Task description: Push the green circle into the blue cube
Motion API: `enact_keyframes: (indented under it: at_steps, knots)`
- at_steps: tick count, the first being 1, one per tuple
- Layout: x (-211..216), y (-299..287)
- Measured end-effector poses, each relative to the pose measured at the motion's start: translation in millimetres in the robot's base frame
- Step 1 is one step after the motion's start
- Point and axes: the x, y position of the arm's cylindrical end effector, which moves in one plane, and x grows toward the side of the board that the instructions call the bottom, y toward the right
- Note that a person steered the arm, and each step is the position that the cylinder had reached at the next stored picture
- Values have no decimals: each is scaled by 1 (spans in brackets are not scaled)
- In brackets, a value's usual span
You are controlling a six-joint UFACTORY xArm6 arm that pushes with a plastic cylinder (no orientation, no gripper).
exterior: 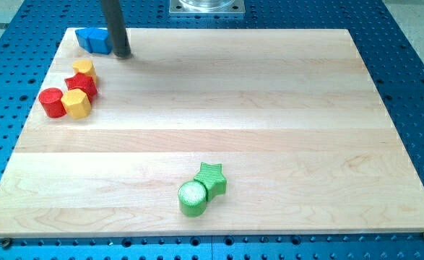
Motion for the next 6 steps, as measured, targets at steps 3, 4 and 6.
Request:
enact_keyframes:
  at_steps: [3,4,6]
  knots:
    - [196,296]
    - [281,317]
    - [336,167]
